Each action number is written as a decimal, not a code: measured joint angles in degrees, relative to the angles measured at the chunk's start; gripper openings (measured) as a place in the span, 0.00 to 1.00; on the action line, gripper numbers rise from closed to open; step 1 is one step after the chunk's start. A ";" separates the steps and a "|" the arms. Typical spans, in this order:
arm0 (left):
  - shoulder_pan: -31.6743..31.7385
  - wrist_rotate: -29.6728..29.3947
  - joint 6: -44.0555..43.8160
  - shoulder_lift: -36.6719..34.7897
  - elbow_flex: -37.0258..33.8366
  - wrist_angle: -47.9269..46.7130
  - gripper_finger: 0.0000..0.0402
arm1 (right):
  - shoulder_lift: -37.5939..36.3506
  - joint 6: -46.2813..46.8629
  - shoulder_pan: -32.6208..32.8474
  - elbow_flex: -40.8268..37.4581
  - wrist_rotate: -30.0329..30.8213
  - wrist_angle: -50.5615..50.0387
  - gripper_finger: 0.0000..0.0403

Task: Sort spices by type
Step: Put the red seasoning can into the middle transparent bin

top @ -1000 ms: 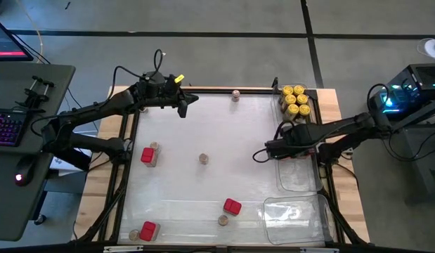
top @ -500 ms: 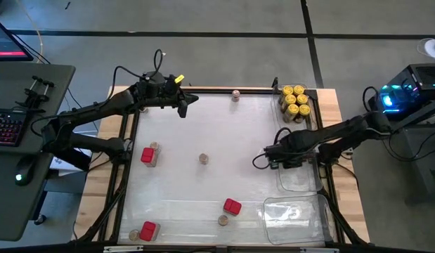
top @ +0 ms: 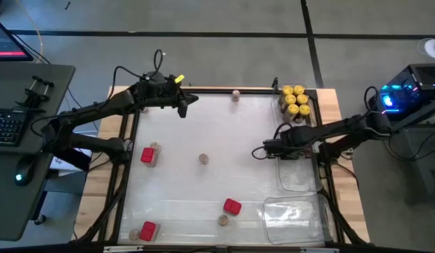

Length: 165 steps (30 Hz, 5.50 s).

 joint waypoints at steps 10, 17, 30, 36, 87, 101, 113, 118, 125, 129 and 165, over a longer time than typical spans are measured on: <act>-0.02 0.00 0.00 0.00 0.00 -0.02 0.00 | -0.02 -0.99 -1.42 0.45 0.65 -0.44 0.00; 0.00 -0.31 0.00 0.00 -0.01 -0.02 0.00 | -1.47 -3.44 1.43 7.40 -0.99 -9.82 0.00; -0.41 14.08 -0.04 -0.14 -0.02 -6.57 0.00 | -7.19 -12.95 4.64 25.57 24.94 -9.58 0.00; -4.25 16.27 -0.29 -2.66 -0.04 -21.90 0.00 | -6.63 -39.59 -1.65 23.15 27.61 19.14 0.00; -24.21 -11.45 -33.23 3.28 -13.81 -28.67 0.00 | 1.49 -58.92 -15.26 22.40 4.59 32.84 0.00; -11.76 -9.05 -15.51 30.32 1.23 1.13 0.00 | 1.49 -57.65 -13.60 22.40 1.12 35.88 0.00; -17.47 -4.90 -10.40 43.99 18.11 0.85 0.00 | -0.74 -59.29 -11.50 22.40 1.14 35.68 0.00; -14.31 -4.75 -7.49 37.06 18.50 -7.70 0.00 | -4.43 -65.19 -11.94 22.40 1.16 35.92 0.00; -10.75 -9.58 -2.70 21.62 15.67 -17.94 0.00 | -3.31 -73.86 -14.25 22.43 -4.05 38.88 0.11; -9.86 -12.95 -2.86 11.32 12.23 -17.37 0.00 | 2.17 -80.03 -14.15 22.45 -11.61 40.15 0.31; -9.26 -16.87 -5.46 -13.39 -0.31 -18.82 0.00 | 42.21 -129.20 -12.65 52.94 -7.17 -0.38 0.86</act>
